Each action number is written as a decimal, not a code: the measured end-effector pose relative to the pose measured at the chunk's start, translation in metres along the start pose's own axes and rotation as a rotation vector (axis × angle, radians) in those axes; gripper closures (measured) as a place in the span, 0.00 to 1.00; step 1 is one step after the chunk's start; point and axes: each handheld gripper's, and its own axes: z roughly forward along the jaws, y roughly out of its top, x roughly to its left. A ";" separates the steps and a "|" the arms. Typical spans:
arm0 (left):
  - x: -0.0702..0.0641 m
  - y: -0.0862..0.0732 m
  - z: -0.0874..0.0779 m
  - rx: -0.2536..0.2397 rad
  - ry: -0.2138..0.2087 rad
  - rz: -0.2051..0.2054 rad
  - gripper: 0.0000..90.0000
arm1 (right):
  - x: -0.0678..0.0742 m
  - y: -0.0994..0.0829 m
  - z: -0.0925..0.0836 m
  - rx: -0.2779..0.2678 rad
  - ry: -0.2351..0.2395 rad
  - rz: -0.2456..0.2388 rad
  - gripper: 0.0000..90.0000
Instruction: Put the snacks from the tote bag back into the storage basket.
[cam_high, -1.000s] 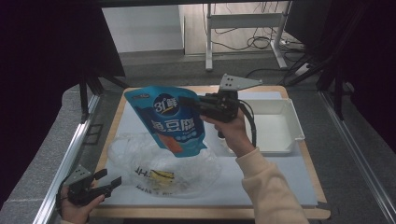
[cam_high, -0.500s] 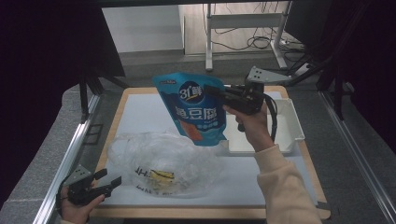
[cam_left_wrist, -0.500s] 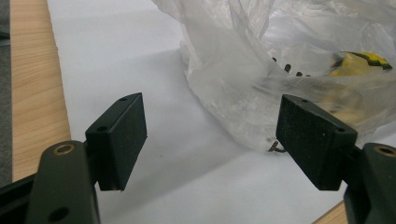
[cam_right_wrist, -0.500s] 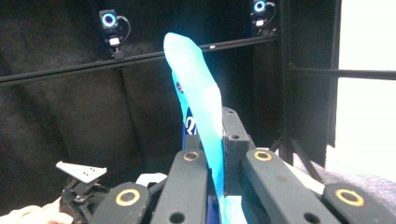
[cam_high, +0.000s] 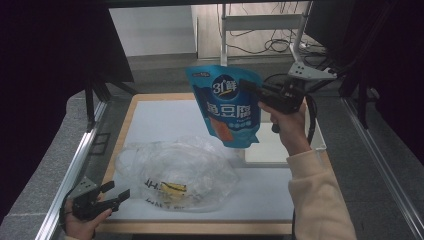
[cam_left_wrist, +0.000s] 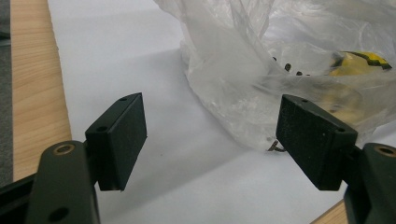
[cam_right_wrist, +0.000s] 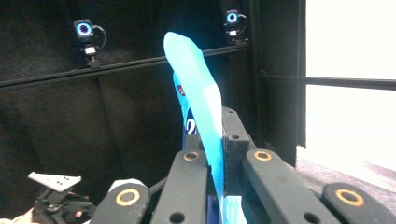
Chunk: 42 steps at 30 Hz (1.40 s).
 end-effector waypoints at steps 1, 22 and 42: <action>0.000 0.000 0.000 0.000 0.000 -0.001 0.27 | -0.003 0.001 -0.003 -0.001 -0.010 0.003 0.98; 0.001 0.000 0.001 0.005 0.003 -0.001 0.27 | -0.053 -0.004 -0.034 0.012 -0.141 0.023 0.98; 0.001 -0.001 0.001 0.008 0.002 0.000 0.27 | -0.079 -0.029 -0.036 0.062 -0.210 0.052 0.98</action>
